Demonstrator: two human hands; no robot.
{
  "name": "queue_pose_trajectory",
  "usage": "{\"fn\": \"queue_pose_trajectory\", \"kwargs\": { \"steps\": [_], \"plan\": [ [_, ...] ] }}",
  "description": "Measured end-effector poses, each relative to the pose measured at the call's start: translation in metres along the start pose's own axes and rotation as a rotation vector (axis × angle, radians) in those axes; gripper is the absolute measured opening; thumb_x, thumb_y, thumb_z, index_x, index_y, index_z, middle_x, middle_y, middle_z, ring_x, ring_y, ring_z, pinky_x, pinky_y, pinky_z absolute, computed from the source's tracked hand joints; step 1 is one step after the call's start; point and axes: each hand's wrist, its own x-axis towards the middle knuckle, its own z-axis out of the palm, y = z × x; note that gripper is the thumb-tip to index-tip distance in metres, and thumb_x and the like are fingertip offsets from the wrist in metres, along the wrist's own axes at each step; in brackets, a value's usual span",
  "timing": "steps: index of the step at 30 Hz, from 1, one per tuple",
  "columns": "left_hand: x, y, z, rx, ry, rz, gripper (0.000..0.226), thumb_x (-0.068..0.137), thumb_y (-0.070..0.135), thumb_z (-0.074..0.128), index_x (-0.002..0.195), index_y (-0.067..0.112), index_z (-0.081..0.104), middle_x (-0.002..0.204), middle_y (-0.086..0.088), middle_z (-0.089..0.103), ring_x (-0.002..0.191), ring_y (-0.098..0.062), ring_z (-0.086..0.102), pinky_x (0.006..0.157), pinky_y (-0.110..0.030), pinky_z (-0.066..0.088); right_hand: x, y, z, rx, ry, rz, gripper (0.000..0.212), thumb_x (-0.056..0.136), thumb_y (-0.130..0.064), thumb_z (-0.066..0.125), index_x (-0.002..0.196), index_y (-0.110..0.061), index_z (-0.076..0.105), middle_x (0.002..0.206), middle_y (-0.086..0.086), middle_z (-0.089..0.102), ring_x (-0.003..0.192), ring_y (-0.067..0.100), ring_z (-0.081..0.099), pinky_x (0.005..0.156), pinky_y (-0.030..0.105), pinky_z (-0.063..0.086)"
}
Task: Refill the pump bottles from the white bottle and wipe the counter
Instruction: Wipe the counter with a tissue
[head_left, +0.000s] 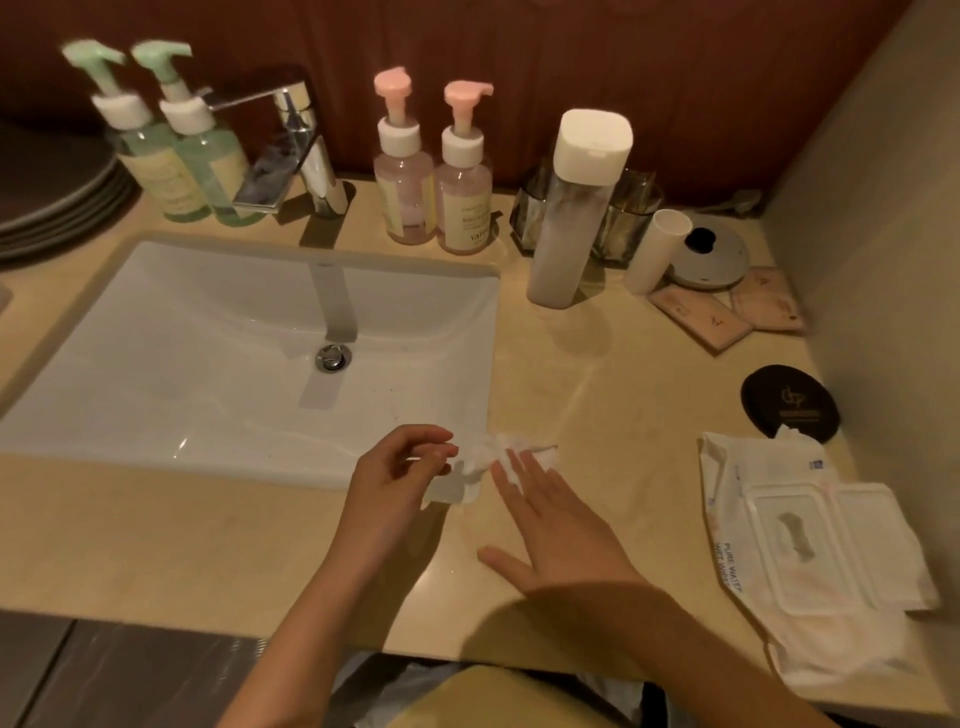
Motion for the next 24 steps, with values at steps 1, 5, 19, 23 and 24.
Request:
{"fn": "queue_pose_trajectory", "kwargs": {
  "steps": [1,5,19,23,24],
  "plan": [
    [0.002,0.0,0.001,0.008,-0.007,0.0,0.016,0.092,0.005,0.054,0.098,0.012,0.067,0.095,-0.003,0.071,0.083,-0.009,0.067,0.071,-0.012,0.05,-0.012,-0.001,0.004,0.011,-0.038,0.01,0.08,0.088,-0.07,0.007,0.149,-0.018,0.017,0.155,0.002,0.019,0.141,0.015,0.025,0.11,0.032,0.033],
    [0.007,-0.001,0.003,0.031,-0.032,-0.007,0.017,0.093,0.004,0.053,0.1,0.012,0.066,0.095,-0.003,0.071,0.088,-0.012,0.067,0.071,-0.011,0.049,-0.057,0.014,0.008,-0.003,-0.177,-0.003,0.08,0.087,-0.073,0.014,0.146,-0.021,0.029,0.15,-0.001,0.033,0.133,0.013,0.038,0.097,0.027,0.042],
    [0.004,-0.008,0.01,0.076,-0.065,-0.089,0.019,0.094,0.009,0.053,0.1,0.019,0.068,0.1,0.002,0.069,0.096,-0.011,0.062,0.066,-0.007,0.043,0.084,0.08,-0.04,0.056,-0.055,0.324,0.08,0.09,-0.067,0.016,0.15,-0.022,-0.011,0.156,-0.001,-0.018,0.143,0.02,-0.019,0.114,0.037,-0.008],
    [0.006,-0.017,0.011,0.258,-0.095,-0.091,0.025,0.095,0.014,0.052,0.115,0.024,0.065,0.112,0.012,0.063,0.102,0.001,0.056,0.072,-0.006,0.039,0.102,0.044,-0.033,0.114,-0.005,0.234,0.077,0.09,-0.068,0.016,0.15,-0.026,-0.006,0.157,-0.005,-0.015,0.143,0.016,-0.019,0.112,0.033,-0.011],
    [0.006,-0.017,0.013,0.28,-0.109,-0.088,0.027,0.095,0.015,0.052,0.117,0.025,0.064,0.115,0.011,0.062,0.103,0.0,0.056,0.074,-0.007,0.039,0.099,0.035,-0.03,0.119,0.007,0.188,0.076,0.09,-0.068,0.016,0.15,-0.027,-0.005,0.157,-0.006,-0.014,0.142,0.015,-0.019,0.111,0.032,-0.012]
  ]
}}
